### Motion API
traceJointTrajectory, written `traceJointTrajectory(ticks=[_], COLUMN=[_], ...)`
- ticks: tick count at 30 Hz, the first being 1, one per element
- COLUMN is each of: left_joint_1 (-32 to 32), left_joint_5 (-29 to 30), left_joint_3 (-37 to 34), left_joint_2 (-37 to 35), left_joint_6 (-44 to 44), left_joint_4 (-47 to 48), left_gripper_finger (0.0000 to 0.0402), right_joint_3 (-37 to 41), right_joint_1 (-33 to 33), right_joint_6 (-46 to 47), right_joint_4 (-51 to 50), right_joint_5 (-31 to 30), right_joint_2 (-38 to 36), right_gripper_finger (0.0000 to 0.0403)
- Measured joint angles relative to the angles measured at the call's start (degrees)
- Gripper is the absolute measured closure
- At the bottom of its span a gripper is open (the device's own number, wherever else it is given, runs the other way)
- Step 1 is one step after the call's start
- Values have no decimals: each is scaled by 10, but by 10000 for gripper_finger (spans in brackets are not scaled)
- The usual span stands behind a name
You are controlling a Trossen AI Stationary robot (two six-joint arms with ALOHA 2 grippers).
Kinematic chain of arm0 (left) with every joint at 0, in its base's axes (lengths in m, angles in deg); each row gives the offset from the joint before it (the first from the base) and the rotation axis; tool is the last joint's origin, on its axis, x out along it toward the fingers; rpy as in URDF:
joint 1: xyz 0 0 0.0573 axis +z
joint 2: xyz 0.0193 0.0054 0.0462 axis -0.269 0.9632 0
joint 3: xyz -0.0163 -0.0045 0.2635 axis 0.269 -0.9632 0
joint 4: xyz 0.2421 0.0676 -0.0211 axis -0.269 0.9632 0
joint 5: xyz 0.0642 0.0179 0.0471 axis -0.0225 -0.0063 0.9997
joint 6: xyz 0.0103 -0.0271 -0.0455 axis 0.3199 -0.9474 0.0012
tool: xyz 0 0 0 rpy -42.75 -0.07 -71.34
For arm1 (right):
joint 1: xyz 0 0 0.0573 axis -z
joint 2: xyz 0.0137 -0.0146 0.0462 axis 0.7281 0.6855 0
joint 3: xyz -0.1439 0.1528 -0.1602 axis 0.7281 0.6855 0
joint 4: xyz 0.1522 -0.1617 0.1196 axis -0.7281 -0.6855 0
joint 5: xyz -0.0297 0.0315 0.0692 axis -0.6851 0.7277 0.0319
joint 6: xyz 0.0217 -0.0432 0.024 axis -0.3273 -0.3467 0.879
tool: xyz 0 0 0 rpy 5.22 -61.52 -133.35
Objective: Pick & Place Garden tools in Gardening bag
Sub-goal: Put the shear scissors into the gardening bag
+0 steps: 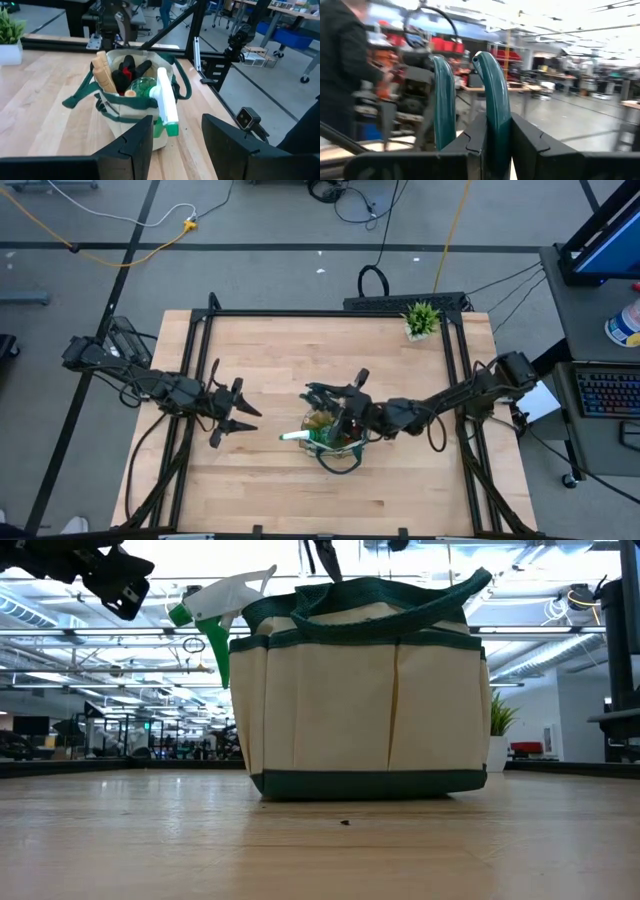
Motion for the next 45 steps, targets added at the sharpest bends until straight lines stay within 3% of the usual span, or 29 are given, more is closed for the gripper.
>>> traceJointTrajectory(ticks=[4, 18, 34, 45], left_joint_1=[0, 0, 0, 0], left_joint_5=[0, 0, -1, -1], left_joint_3=[0, 0, 0, 0], left_joint_2=[0, 0, 0, 0], left_joint_6=[-6, -3, -47, -74], left_joint_4=[11, 14, 13, 12], left_gripper_finger=[227, 227, 227, 227], right_joint_3=[2, 2, 3, 2], right_joint_1=[-18, -63, -19, 7], right_joint_6=[-26, 13, 14, -16], right_joint_4=[0, -2, 64, 40], right_joint_5=[-65, -62, -62, -62], right_joint_2=[1, 3, 106, 111], right_gripper_finger=[355, 355, 355, 355])
